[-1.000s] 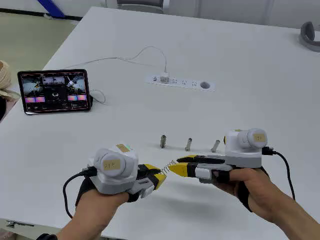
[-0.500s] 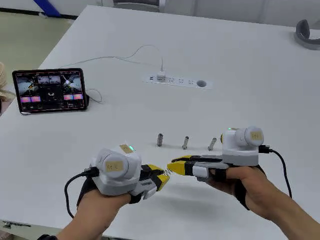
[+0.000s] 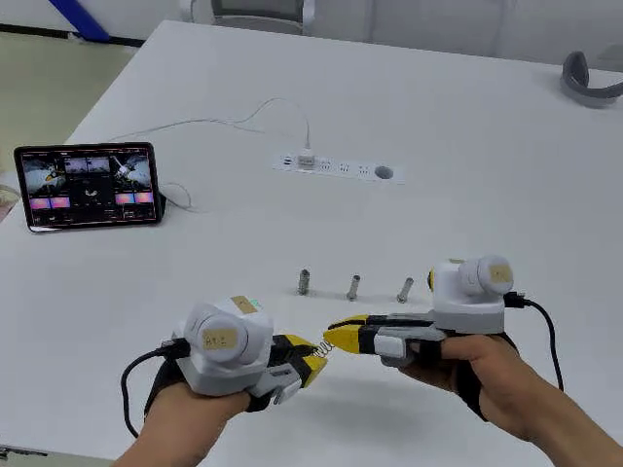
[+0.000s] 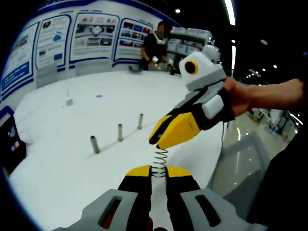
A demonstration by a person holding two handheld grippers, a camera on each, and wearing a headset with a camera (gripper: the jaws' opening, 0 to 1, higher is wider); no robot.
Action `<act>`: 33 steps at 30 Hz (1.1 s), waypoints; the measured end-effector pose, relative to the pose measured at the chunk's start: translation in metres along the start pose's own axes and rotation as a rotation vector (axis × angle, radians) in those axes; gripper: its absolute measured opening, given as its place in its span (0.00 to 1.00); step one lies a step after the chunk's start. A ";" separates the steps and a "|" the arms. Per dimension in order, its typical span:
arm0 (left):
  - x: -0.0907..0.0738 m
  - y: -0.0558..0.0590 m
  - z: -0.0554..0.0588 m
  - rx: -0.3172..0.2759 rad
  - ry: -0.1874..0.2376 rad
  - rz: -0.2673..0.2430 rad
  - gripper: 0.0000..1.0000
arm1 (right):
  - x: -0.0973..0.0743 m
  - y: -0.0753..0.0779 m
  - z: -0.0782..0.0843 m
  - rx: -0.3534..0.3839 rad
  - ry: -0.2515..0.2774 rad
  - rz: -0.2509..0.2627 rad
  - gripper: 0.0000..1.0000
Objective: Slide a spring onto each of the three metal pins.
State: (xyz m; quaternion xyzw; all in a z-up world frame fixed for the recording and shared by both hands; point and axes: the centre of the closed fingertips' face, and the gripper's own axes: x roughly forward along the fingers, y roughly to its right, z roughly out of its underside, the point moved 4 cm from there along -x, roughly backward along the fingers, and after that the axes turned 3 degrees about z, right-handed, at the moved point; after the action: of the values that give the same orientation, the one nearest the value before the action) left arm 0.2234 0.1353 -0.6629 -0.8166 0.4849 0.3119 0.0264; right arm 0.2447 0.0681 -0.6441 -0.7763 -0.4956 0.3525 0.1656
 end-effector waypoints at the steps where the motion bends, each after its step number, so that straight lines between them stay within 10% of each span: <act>1: 0.000 0.000 0.000 0.000 -0.001 0.002 0.10 | -0.001 0.000 0.000 -0.006 -0.004 0.001 0.12; 18: 0.012 0.010 -0.013 0.075 -0.004 0.075 0.09 | -0.010 -0.009 -0.014 -0.185 -0.120 0.022 0.12; 33: 0.017 0.019 -0.023 0.156 -0.012 0.133 0.09 | -0.022 -0.009 -0.016 -0.429 -0.346 -0.019 0.13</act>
State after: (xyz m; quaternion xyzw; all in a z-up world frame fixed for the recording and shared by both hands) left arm 0.2249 0.1044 -0.6490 -0.7764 0.5606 0.2790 0.0721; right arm 0.2441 0.0546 -0.6190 -0.7172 -0.5871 0.3655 -0.0862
